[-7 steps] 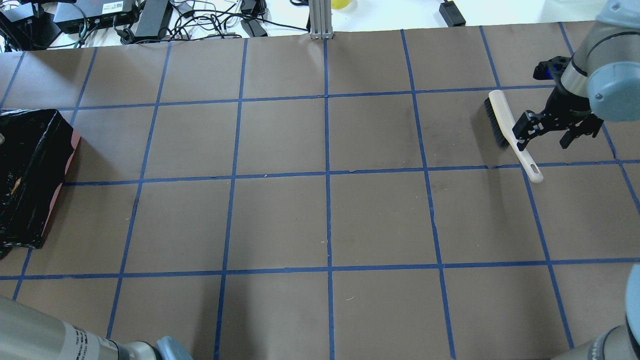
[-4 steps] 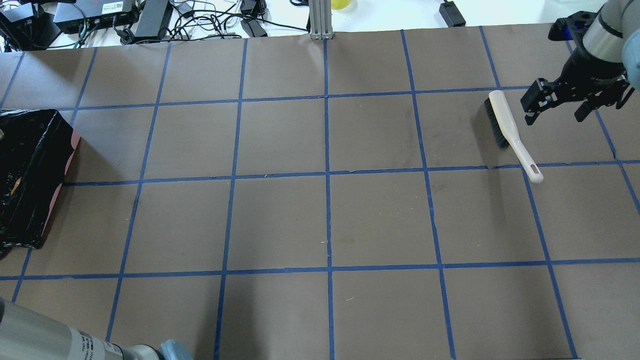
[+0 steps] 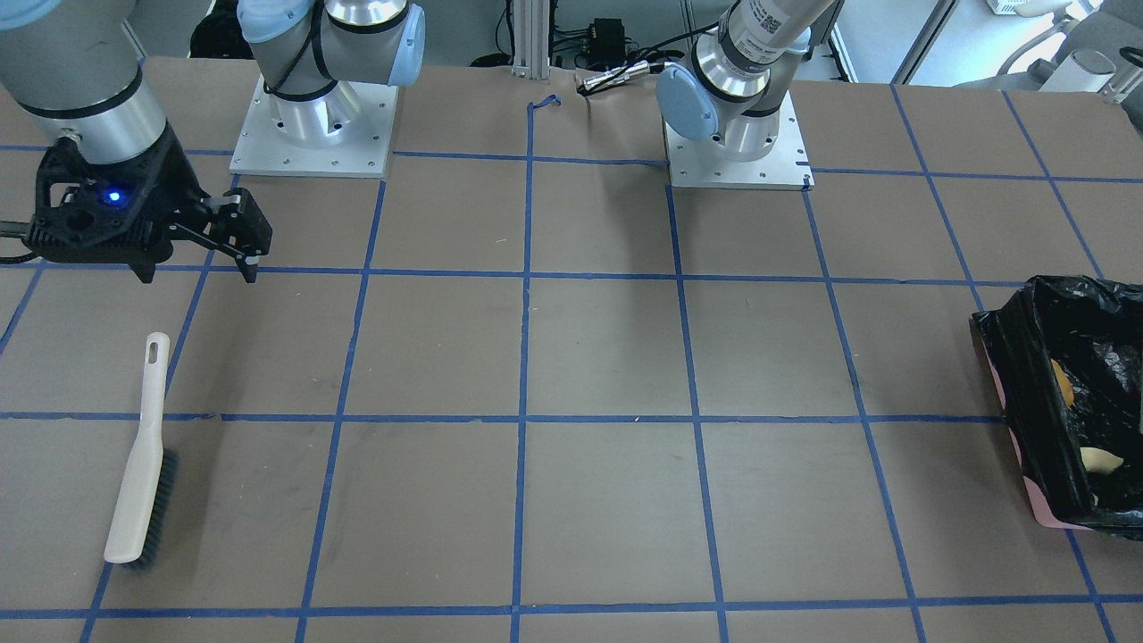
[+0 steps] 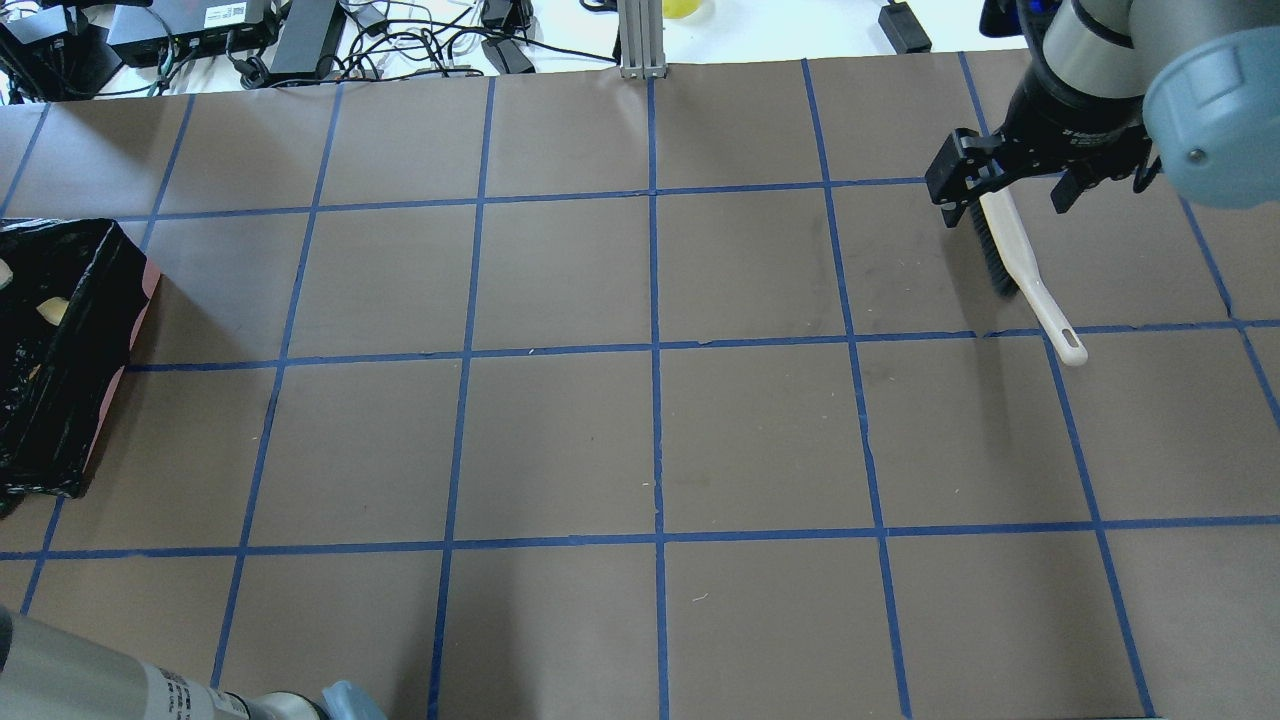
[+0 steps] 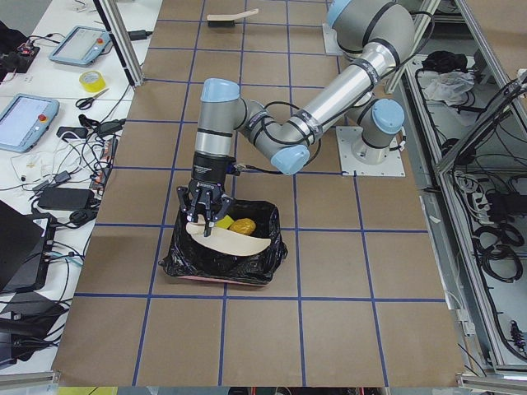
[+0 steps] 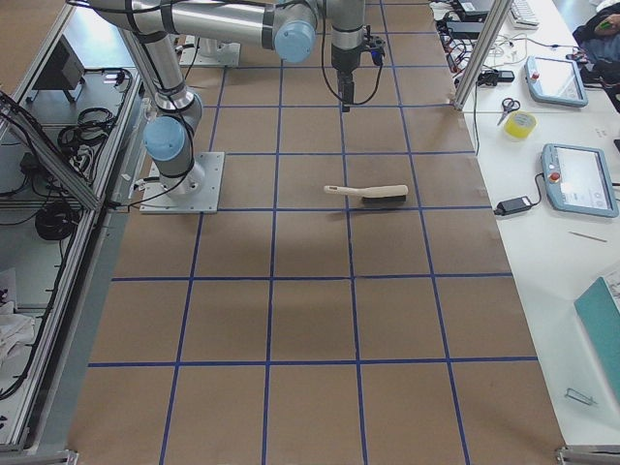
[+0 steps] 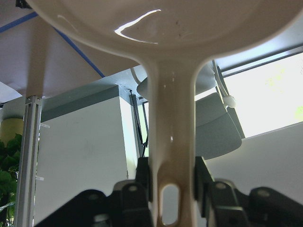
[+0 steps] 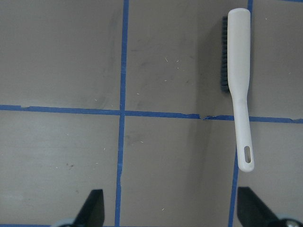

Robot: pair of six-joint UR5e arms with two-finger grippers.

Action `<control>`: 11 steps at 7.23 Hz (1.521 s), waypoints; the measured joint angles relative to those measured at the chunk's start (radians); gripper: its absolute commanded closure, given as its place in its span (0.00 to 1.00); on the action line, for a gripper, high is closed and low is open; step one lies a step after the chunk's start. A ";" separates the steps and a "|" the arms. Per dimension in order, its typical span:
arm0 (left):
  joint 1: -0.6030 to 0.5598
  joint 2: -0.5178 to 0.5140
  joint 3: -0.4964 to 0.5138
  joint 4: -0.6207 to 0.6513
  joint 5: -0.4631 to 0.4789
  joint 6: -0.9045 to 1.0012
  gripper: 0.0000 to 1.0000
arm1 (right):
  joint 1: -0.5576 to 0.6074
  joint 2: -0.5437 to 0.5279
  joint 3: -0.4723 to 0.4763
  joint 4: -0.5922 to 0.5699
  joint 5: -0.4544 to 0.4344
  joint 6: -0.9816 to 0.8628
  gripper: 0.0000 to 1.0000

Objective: Sweep and dump trash into bin
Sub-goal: 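Raise the right gripper away from the brush while the left gripper brings the dustpan back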

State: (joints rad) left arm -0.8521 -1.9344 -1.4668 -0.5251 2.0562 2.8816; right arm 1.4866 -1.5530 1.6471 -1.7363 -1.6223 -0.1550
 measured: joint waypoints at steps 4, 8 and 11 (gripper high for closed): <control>0.014 0.003 0.078 -0.222 -0.174 -0.031 1.00 | 0.027 -0.034 0.006 0.017 0.105 0.021 0.00; -0.032 -0.038 0.289 -0.721 -0.308 -0.421 1.00 | 0.039 -0.053 0.009 0.123 0.108 0.023 0.00; -0.173 -0.099 0.297 -0.835 -0.368 -0.718 1.00 | 0.041 -0.057 0.010 0.157 0.038 0.025 0.00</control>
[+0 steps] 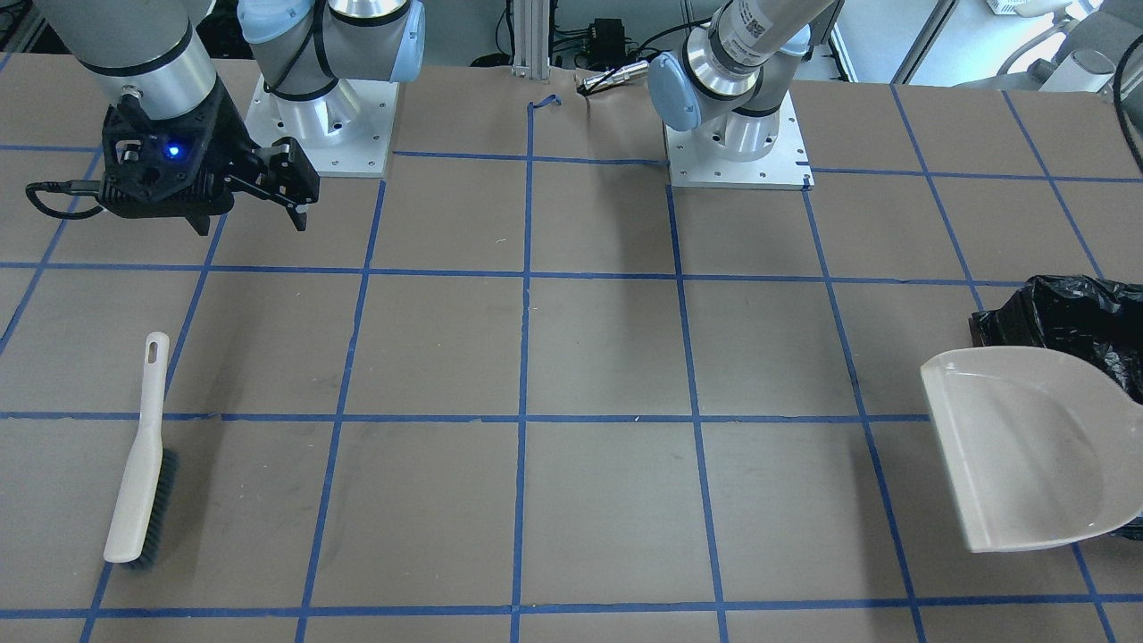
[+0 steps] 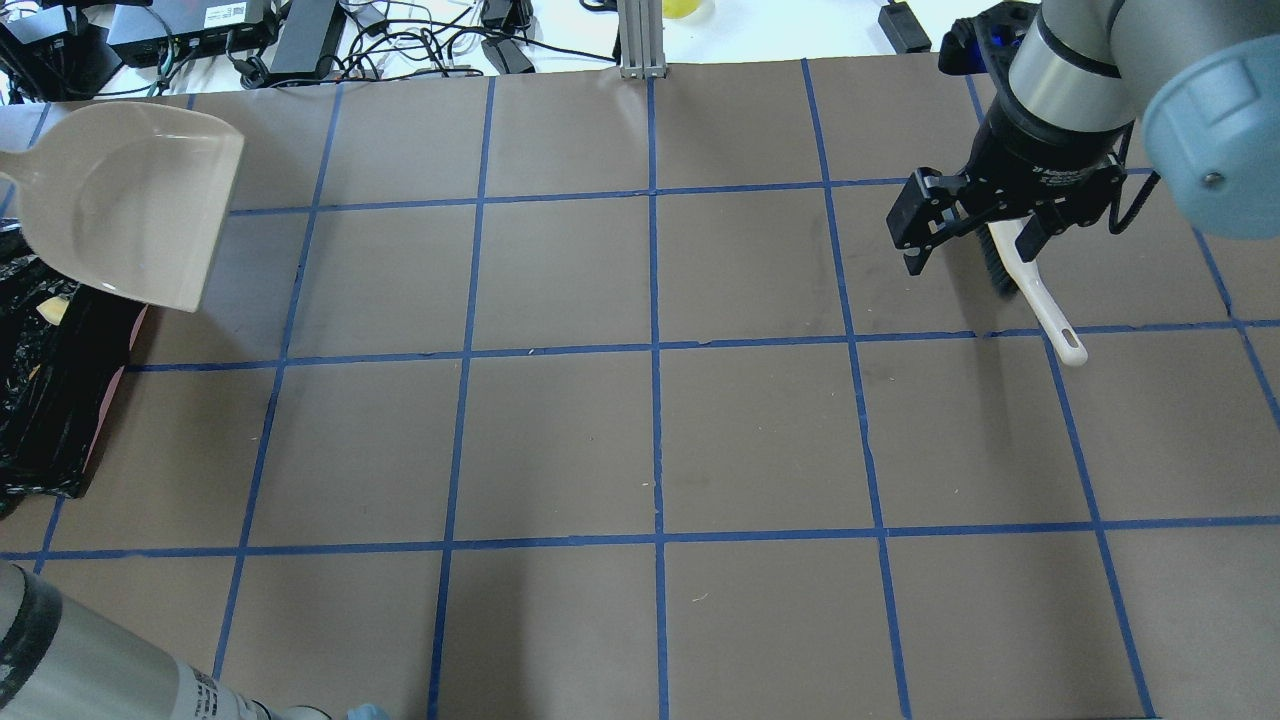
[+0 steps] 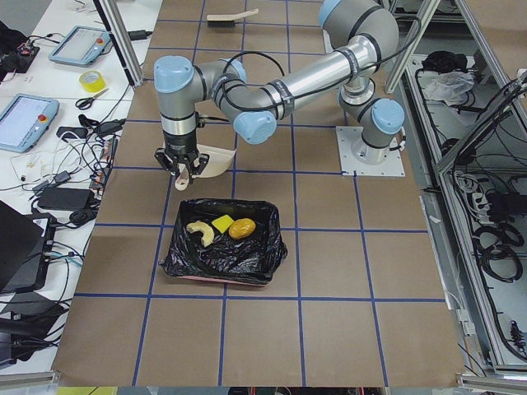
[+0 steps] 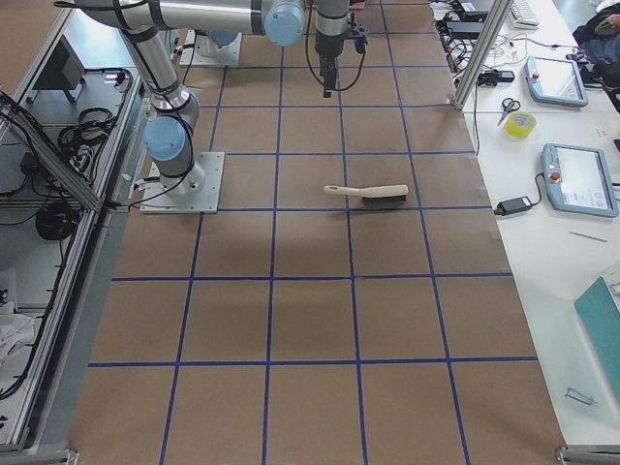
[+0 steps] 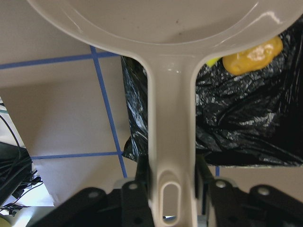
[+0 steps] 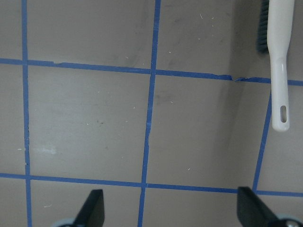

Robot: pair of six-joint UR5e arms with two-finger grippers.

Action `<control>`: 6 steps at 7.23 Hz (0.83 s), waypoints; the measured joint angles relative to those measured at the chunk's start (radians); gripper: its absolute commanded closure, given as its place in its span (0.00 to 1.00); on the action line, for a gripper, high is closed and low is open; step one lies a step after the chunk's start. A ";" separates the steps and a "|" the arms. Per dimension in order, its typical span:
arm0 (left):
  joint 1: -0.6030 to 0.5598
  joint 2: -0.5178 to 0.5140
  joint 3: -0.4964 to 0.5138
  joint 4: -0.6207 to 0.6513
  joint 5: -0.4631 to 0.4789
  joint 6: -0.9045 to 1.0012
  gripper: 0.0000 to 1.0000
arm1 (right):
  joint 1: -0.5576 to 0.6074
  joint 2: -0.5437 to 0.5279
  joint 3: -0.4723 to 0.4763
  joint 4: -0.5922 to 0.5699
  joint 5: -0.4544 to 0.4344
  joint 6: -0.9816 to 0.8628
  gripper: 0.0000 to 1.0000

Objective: Sweep and dump trash into bin
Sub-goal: 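Raise the right gripper away from the brush while the left gripper brings the dustpan back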

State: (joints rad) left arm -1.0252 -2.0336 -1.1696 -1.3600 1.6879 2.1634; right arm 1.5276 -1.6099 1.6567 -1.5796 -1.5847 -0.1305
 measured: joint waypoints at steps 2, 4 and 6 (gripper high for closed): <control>-0.101 -0.037 -0.025 -0.072 -0.076 -0.196 1.00 | 0.000 0.000 0.000 0.007 -0.009 0.000 0.00; -0.210 -0.064 -0.077 -0.061 -0.106 -0.381 1.00 | 0.000 0.001 0.000 0.004 -0.009 -0.001 0.00; -0.257 -0.106 -0.091 -0.045 -0.109 -0.460 1.00 | 0.000 0.001 0.000 0.005 -0.011 -0.001 0.00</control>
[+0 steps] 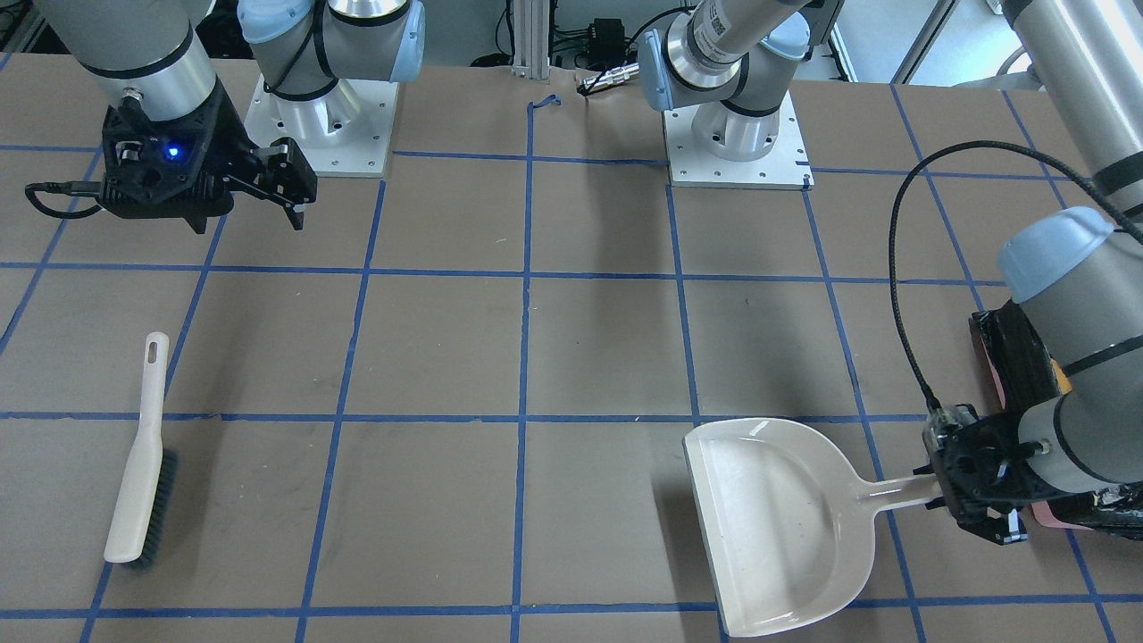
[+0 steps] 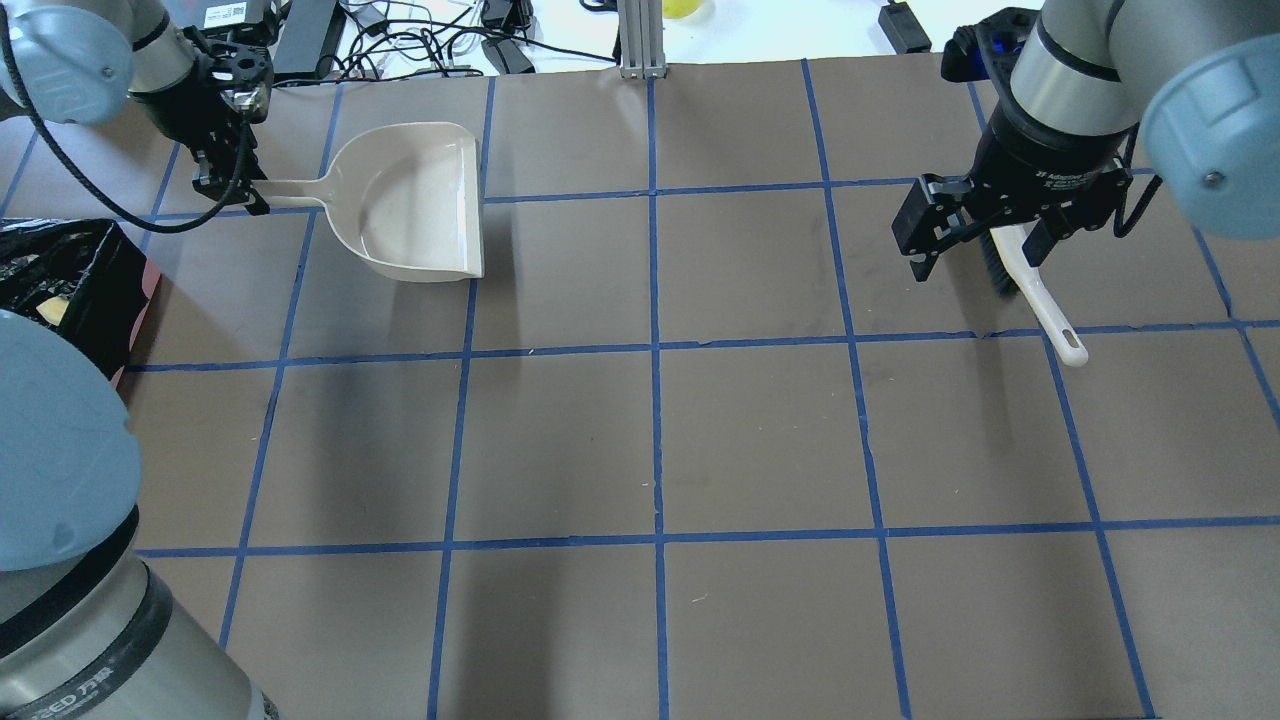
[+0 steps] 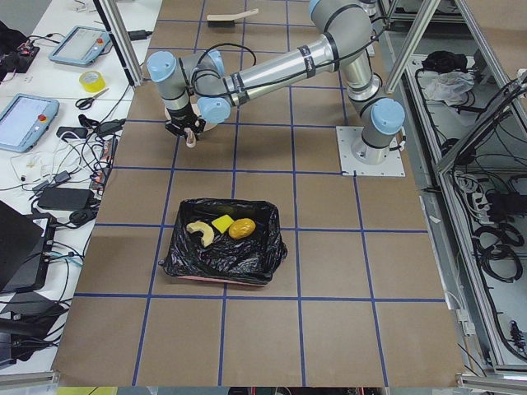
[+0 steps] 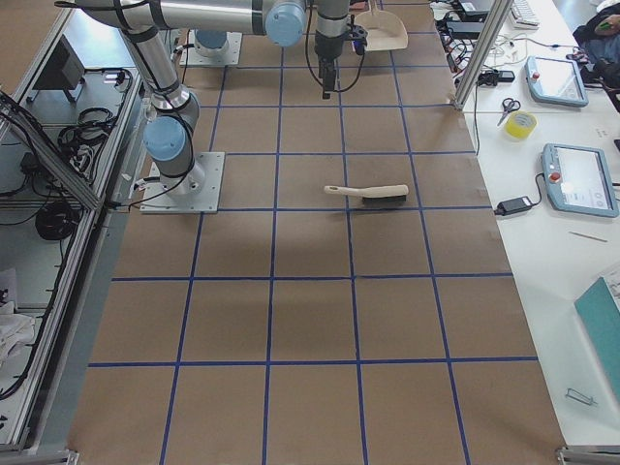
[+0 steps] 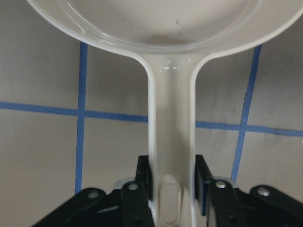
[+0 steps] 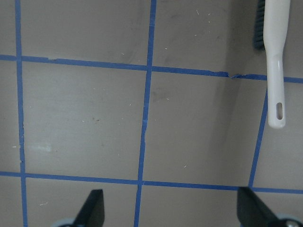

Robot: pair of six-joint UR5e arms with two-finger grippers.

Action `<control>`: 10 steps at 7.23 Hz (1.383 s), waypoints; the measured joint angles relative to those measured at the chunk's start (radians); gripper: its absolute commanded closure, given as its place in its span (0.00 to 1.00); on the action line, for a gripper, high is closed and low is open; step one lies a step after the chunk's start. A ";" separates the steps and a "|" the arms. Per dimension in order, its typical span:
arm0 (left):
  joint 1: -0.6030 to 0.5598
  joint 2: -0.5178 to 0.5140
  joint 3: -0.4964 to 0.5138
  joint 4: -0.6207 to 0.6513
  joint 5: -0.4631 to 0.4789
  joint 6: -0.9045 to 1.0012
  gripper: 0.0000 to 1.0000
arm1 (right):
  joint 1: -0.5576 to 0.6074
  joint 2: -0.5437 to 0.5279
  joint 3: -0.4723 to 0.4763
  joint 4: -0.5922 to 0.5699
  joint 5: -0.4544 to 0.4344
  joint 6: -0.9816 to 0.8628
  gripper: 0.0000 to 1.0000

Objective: Sweep and dump trash into bin
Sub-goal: 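Raise the right gripper away from the brush while the left gripper brings the dustpan back, then lower the dustpan onto the table with the left gripper and release it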

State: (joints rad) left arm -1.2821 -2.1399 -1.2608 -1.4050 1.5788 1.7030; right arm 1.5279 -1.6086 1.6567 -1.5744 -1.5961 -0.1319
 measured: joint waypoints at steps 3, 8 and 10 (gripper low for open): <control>-0.052 -0.054 0.012 0.029 0.029 -0.002 1.00 | 0.000 -0.006 0.001 0.009 -0.003 0.000 0.00; -0.074 -0.079 0.012 0.059 0.045 0.049 1.00 | 0.000 -0.010 0.002 0.010 -0.002 0.000 0.00; -0.078 -0.080 0.006 0.059 0.045 0.049 0.76 | 0.000 -0.010 0.001 0.010 -0.002 0.000 0.00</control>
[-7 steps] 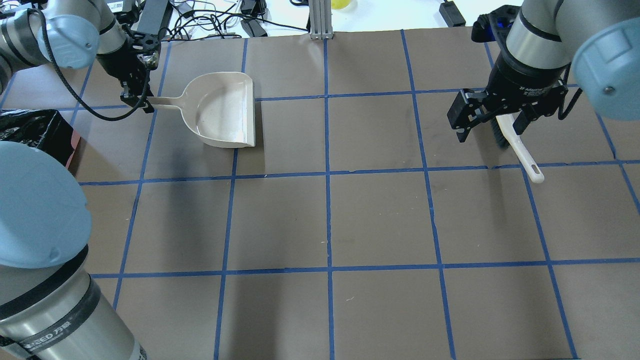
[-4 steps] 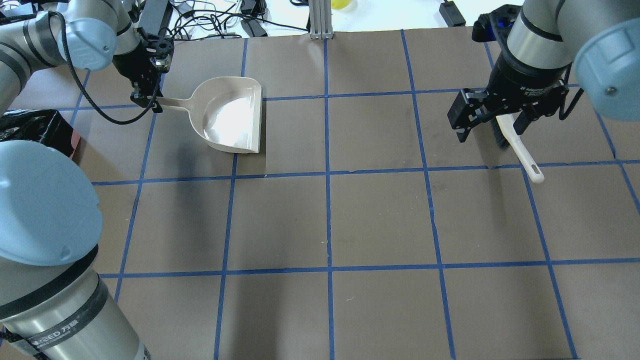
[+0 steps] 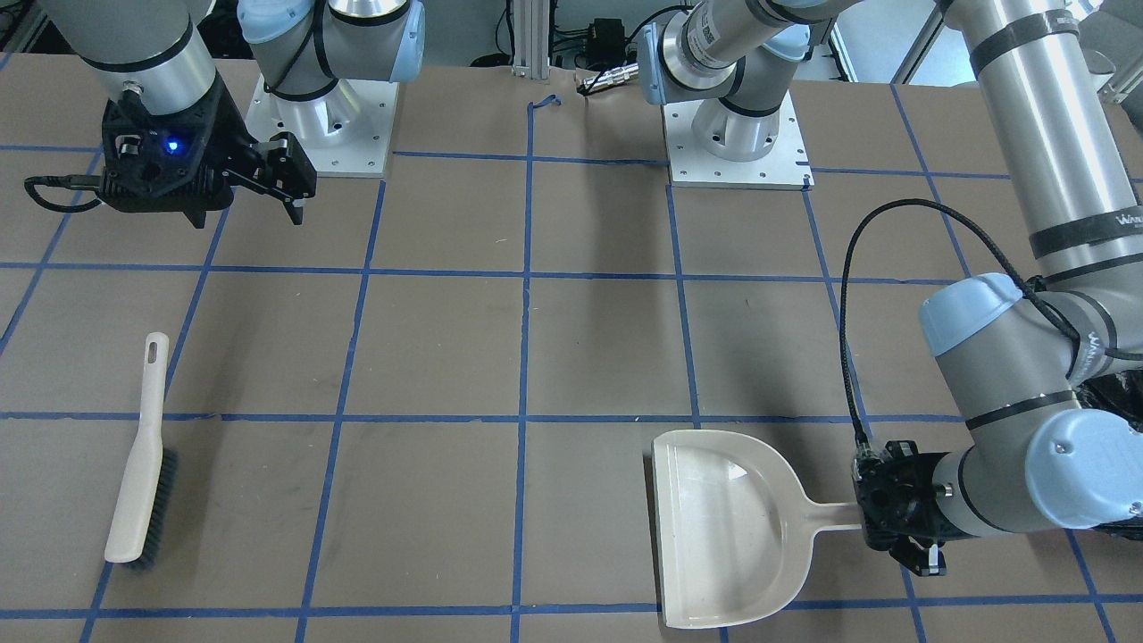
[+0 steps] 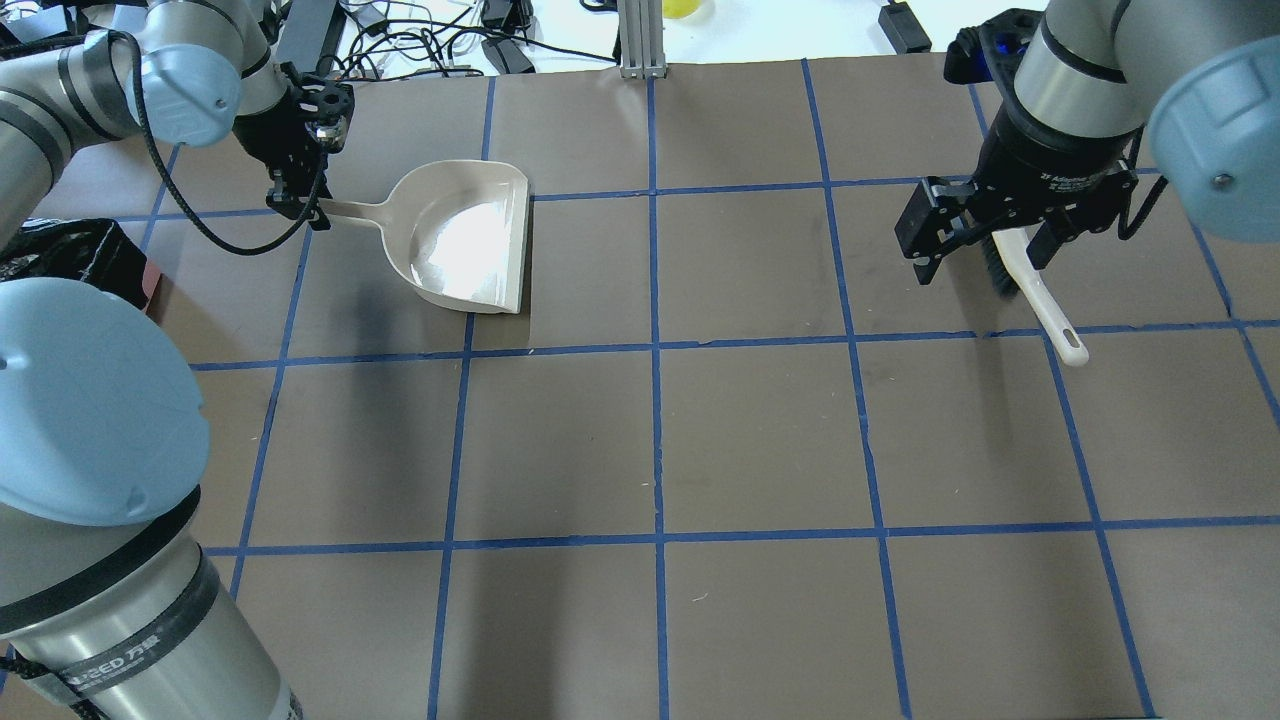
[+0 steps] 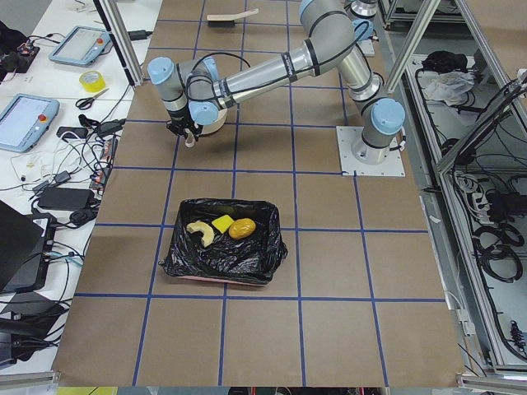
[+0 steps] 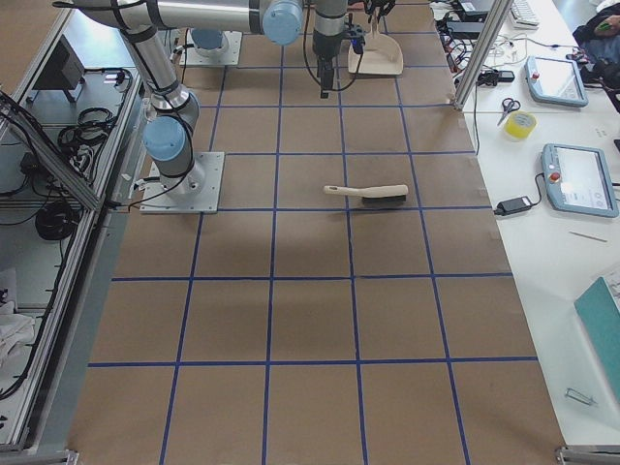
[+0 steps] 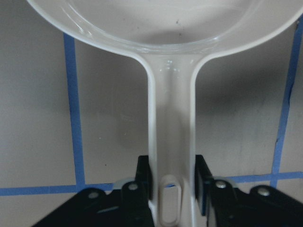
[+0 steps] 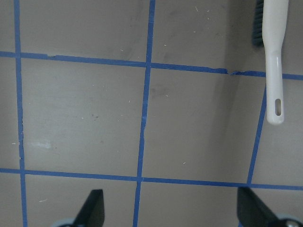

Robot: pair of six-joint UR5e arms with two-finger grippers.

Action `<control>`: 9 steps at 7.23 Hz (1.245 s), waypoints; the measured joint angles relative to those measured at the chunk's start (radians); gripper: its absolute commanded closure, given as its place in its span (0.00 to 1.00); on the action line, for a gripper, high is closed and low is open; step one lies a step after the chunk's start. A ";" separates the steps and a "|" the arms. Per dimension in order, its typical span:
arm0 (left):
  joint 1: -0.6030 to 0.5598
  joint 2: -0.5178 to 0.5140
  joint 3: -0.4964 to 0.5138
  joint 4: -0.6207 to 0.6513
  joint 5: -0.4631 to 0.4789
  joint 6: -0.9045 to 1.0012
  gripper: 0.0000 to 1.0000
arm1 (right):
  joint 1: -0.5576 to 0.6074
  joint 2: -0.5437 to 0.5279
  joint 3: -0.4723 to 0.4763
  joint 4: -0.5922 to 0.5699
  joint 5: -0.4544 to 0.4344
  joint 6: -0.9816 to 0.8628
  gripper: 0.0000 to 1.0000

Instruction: Sweep and dump trash into bin

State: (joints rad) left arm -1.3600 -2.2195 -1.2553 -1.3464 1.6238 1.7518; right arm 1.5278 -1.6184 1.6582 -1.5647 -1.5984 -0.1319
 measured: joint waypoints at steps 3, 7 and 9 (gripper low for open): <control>-0.003 0.001 -0.004 -0.002 -0.004 -0.007 0.46 | 0.000 0.000 0.000 0.000 -0.001 0.000 0.00; -0.046 0.054 0.044 -0.106 0.002 -0.206 0.45 | 0.000 0.000 0.000 0.000 0.000 0.000 0.00; -0.103 0.115 0.114 -0.238 0.004 -0.452 0.39 | 0.000 0.000 0.000 0.000 0.000 0.000 0.00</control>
State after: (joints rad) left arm -1.4626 -2.1050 -1.1411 -1.5841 1.6279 1.2993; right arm 1.5278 -1.6184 1.6582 -1.5651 -1.5984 -0.1319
